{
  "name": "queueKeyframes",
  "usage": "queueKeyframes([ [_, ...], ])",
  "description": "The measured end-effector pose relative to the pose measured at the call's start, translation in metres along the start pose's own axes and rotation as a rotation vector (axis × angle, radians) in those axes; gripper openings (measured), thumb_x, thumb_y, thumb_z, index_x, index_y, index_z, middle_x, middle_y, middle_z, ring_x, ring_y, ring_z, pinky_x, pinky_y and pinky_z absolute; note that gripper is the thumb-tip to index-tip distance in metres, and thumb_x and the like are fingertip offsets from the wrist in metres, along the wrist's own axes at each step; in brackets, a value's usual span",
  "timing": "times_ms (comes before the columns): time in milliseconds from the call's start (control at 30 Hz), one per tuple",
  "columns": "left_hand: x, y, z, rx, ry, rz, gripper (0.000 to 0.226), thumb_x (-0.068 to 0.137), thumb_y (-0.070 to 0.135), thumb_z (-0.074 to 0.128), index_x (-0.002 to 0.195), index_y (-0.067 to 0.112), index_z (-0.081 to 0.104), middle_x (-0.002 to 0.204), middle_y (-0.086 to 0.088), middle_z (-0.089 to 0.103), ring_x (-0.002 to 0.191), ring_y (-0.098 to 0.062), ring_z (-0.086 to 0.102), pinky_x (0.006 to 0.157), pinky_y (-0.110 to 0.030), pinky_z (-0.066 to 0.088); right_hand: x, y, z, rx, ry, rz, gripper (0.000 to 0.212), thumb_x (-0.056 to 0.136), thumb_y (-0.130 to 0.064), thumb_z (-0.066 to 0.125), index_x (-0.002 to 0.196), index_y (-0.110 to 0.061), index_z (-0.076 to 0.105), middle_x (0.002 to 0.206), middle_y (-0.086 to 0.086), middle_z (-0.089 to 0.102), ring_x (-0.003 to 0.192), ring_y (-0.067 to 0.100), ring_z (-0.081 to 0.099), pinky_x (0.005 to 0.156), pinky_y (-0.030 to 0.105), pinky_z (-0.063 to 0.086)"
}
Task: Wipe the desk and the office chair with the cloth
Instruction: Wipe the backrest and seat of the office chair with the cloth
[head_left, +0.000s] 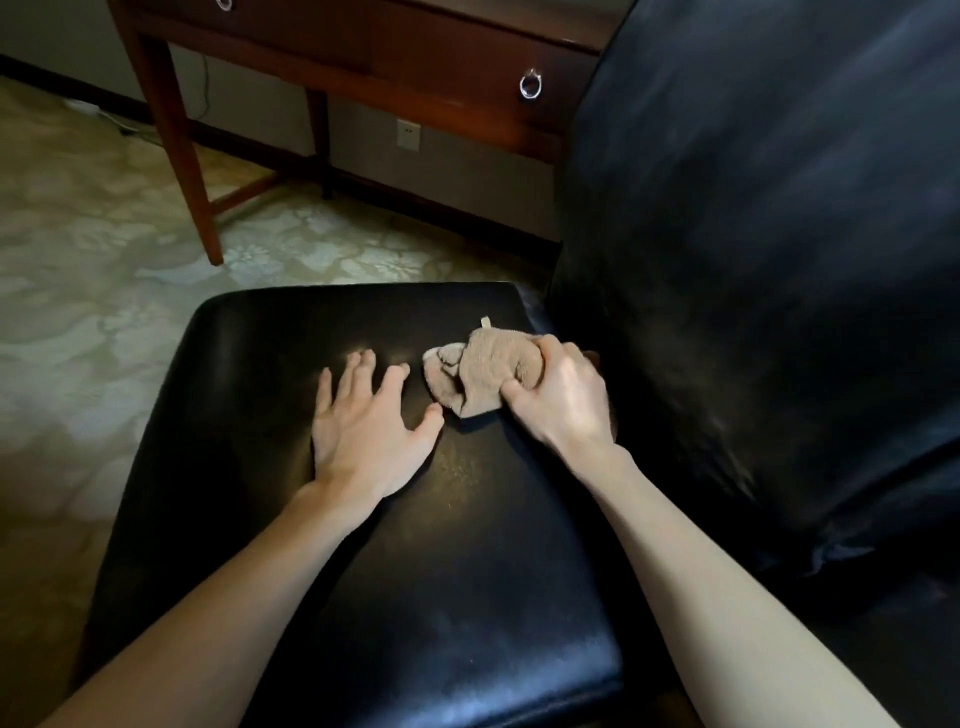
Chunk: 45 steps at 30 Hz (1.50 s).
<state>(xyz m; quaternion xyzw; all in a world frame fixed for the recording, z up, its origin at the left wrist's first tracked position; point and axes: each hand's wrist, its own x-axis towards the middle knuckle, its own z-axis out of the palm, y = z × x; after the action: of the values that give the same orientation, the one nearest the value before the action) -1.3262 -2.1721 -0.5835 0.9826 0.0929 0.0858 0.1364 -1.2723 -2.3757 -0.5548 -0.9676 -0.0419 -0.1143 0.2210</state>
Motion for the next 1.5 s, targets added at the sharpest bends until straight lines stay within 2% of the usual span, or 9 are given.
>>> queueKeyframes([
  [100, 0.003, -0.002, 0.001, 0.001, -0.016, 0.004, 0.07, 0.095, 0.071, 0.037, 0.155, 0.035, 0.036, 0.172, -0.008, 0.02, 0.16, -0.021, 0.009, 0.13, -0.045, 0.004, 0.039, -0.01, 0.019, -0.03, 0.073, 0.049, 0.054, 0.086, -0.047, 0.068, 0.132, -0.02, 0.061, 0.118, 0.008, 0.066, 0.103, 0.031, 0.065, 0.072, 0.035, 0.047],
  [300, 0.002, -0.004, 0.004, 0.005, -0.019, 0.005, 0.071, 0.094, 0.074, 0.033, 0.155, 0.039, 0.032, 0.173, -0.005, 0.017, 0.16, -0.018, 0.006, 0.13, -0.045, 0.001, 0.109, -0.02, 0.046, -0.029, 0.069, 0.1, 0.052, 0.086, -0.048, 0.064, 0.128, -0.018, 0.061, 0.122, 0.012, 0.065, 0.109, 0.038, 0.064, 0.086, 0.044, 0.053],
  [500, -0.002, -0.004, 0.004, 0.015, 0.022, 0.029, 0.071, 0.092, 0.07, 0.033, 0.153, 0.035, 0.041, 0.169, -0.007, 0.028, 0.159, -0.019, 0.017, 0.13, -0.046, 0.007, 0.173, -0.025, 0.066, -0.049, 0.03, 0.009, 0.039, 0.083, -0.056, 0.058, 0.106, -0.025, 0.061, 0.109, 0.005, 0.068, 0.098, 0.033, 0.065, 0.072, 0.037, 0.043],
  [733, -0.004, 0.002, 0.0, 0.006, 0.039, 0.015, 0.075, 0.087, 0.069, 0.031, 0.152, 0.035, 0.047, 0.169, -0.004, 0.029, 0.158, -0.015, 0.017, 0.129, -0.043, 0.006, 0.221, -0.031, 0.087, -0.074, 0.023, 0.009, 0.049, 0.079, -0.064, 0.052, 0.108, -0.026, 0.062, 0.111, 0.008, 0.072, 0.102, 0.037, 0.067, 0.076, 0.04, 0.042],
  [1000, -0.003, 0.003, 0.008, -0.005, 0.099, -0.022, 0.07, 0.083, 0.065, 0.044, 0.138, 0.027, 0.065, 0.157, -0.011, 0.05, 0.15, -0.022, 0.04, 0.127, -0.047, 0.018, 0.117, -0.05, 0.053, 0.034, -0.116, -0.074, 0.065, 0.066, -0.066, 0.053, 0.127, -0.045, 0.053, 0.121, 0.009, 0.062, 0.104, 0.041, 0.067, 0.079, 0.039, 0.051],
  [1167, -0.001, 0.001, 0.004, -0.047, 0.096, 0.002, 0.067, 0.088, 0.066, 0.038, 0.138, 0.031, 0.064, 0.156, -0.006, 0.051, 0.151, -0.021, 0.037, 0.128, -0.044, 0.016, 0.022, -0.059, 0.022, 0.046, -0.117, -0.258, 0.073, 0.07, -0.046, 0.063, 0.138, -0.049, 0.038, 0.077, -0.017, 0.031, 0.096, 0.036, 0.064, 0.063, 0.034, 0.049],
  [1300, -0.002, -0.003, -0.003, -0.017, -0.031, 0.032, 0.063, 0.099, 0.062, 0.036, 0.153, 0.032, 0.049, 0.169, -0.002, 0.031, 0.159, -0.016, 0.017, 0.13, -0.041, 0.006, -0.027, -0.045, -0.001, -0.017, -0.16, -0.266, 0.089, 0.076, -0.045, 0.064, 0.155, -0.048, 0.022, 0.091, -0.011, 0.057, 0.112, 0.027, 0.052, 0.066, 0.042, 0.058],
  [1367, 0.002, -0.009, -0.011, 0.005, -0.141, 0.089, 0.065, 0.101, 0.063, 0.034, 0.159, 0.033, 0.039, 0.173, 0.0, 0.017, 0.16, -0.014, 0.008, 0.13, -0.04, 0.004, -0.049, -0.03, -0.015, -0.07, -0.17, -0.277, 0.089, 0.077, -0.044, 0.063, 0.155, -0.048, 0.021, 0.096, -0.006, 0.055, 0.113, 0.03, 0.053, 0.068, 0.04, 0.055],
  [1500, 0.015, -0.052, -0.05, 0.045, -0.256, 0.265, 0.06, 0.101, 0.065, 0.043, 0.157, 0.044, 0.037, 0.17, 0.003, 0.028, 0.156, -0.016, 0.025, 0.124, -0.037, 0.025, -0.073, 0.005, -0.04, -0.136, -0.184, -0.198, 0.072, 0.077, -0.046, 0.065, 0.143, -0.047, 0.036, 0.114, -0.004, 0.064, 0.104, 0.033, 0.066, 0.067, 0.035, 0.046],
])
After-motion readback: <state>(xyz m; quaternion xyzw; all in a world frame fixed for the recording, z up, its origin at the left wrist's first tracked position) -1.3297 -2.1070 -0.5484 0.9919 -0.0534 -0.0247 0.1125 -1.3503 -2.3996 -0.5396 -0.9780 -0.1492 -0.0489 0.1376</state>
